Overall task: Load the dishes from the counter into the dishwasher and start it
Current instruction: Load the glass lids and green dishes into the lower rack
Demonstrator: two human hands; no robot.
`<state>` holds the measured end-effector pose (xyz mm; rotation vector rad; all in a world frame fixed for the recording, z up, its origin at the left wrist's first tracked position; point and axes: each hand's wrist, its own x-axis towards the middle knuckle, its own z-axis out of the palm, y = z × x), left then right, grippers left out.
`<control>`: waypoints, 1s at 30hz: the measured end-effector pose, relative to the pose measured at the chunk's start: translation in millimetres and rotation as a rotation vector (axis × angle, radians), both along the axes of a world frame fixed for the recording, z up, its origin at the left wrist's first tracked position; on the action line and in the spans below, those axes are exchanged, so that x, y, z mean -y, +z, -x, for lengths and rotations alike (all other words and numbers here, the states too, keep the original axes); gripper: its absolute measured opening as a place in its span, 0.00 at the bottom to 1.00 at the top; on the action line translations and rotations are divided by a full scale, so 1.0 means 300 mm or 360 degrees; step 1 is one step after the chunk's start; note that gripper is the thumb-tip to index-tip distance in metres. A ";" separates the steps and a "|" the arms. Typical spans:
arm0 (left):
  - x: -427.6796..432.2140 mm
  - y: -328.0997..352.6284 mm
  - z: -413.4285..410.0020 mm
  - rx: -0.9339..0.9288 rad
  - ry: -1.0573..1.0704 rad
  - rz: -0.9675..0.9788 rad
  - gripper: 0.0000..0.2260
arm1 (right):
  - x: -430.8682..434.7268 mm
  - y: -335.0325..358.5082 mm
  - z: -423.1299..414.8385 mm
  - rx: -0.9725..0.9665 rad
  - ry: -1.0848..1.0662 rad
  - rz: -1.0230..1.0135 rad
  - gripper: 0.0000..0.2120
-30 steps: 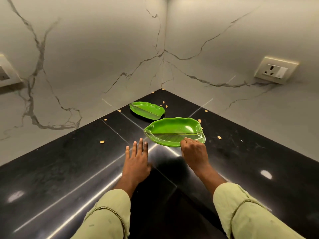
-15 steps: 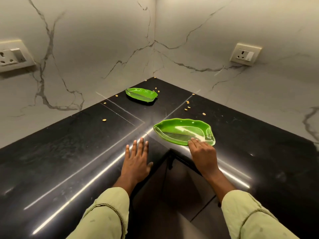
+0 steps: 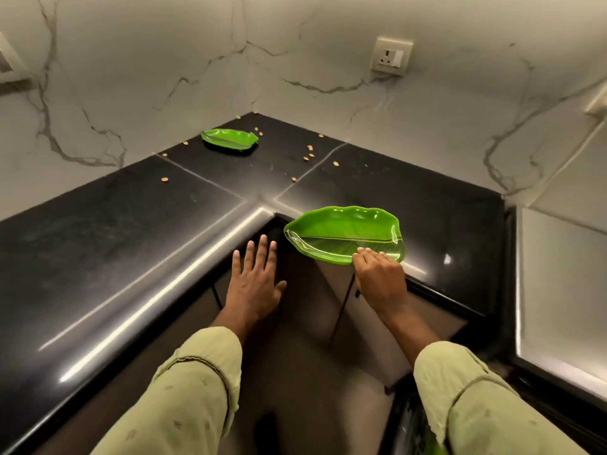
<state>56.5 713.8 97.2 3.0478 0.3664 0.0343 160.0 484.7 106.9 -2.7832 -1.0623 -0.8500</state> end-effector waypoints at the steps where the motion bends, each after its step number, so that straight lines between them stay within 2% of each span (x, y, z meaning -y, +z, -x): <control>1: 0.058 -0.003 0.042 -0.0020 -0.0021 0.0007 0.37 | 0.056 -0.012 0.046 0.0011 -0.0004 -0.0029 0.09; 3: 0.143 -0.013 0.114 -0.0044 -0.0071 -0.0028 0.37 | 0.142 -0.023 0.135 -0.0043 -0.0055 -0.0065 0.14; 9: 0.316 -0.031 0.297 -0.0097 -0.0174 -0.0017 0.38 | 0.344 -0.079 0.371 -0.0152 -0.0196 -0.0007 0.14; 13: 0.379 -0.032 0.379 -0.0121 -0.0270 -0.0037 0.37 | 0.431 -0.074 0.532 -0.0225 -0.0288 -0.0037 0.18; 15: 0.408 -0.036 0.409 -0.0140 -0.0318 -0.0036 0.37 | 0.467 -0.067 0.595 -0.0202 -0.0349 -0.0061 0.14; 17: 0.445 -0.041 0.447 -0.0158 -0.0378 -0.0047 0.37 | 0.512 -0.072 0.667 -0.0192 -0.0425 -0.0060 0.06; 22: 0.576 -0.099 0.557 -0.0224 -0.0510 0.0041 0.37 | 0.648 -0.131 0.862 -0.0243 -0.0530 0.0000 0.16; 30: 0.757 -0.194 0.663 -0.0361 -0.0722 -0.0008 0.37 | 0.820 -0.260 1.113 -0.0535 -0.0805 0.0048 0.16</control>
